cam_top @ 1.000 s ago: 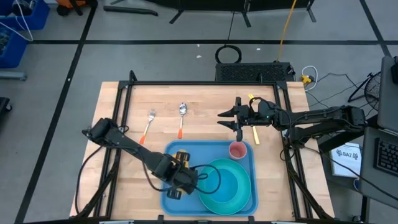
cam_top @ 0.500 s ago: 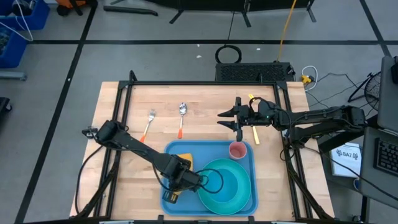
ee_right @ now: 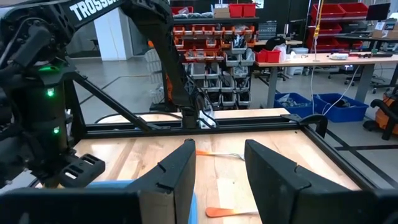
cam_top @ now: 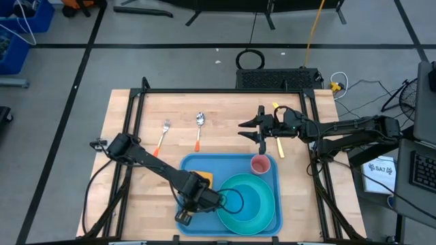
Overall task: Set up tray
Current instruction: Put the yellow table napkin on the blue tray to the left of the blue plate
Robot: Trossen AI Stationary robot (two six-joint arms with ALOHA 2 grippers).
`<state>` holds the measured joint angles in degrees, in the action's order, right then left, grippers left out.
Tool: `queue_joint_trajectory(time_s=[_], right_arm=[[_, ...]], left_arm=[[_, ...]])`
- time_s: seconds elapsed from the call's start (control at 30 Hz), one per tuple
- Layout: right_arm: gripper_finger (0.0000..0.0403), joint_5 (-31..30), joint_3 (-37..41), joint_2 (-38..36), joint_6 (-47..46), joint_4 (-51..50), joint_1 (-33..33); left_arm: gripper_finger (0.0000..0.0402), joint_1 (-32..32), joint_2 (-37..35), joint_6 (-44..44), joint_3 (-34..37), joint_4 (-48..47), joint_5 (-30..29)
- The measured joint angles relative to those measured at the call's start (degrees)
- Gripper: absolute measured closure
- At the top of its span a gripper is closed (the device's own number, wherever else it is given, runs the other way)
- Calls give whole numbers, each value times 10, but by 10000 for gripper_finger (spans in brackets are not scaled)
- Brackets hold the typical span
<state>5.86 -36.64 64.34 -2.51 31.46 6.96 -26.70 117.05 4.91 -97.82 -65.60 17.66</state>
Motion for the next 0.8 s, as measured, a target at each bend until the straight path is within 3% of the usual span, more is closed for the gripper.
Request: queue_joint_trajectory(time_s=[0.3, 0.8], right_arm=[[271, 2, 0, 0, -1, -6, 0], [271, 3, 0, 0, -1, -13, -3]], left_arm=[[323, 1, 0, 10, 0, 21, -13], [314, 17, -7, 8, -1, 26, -14]])
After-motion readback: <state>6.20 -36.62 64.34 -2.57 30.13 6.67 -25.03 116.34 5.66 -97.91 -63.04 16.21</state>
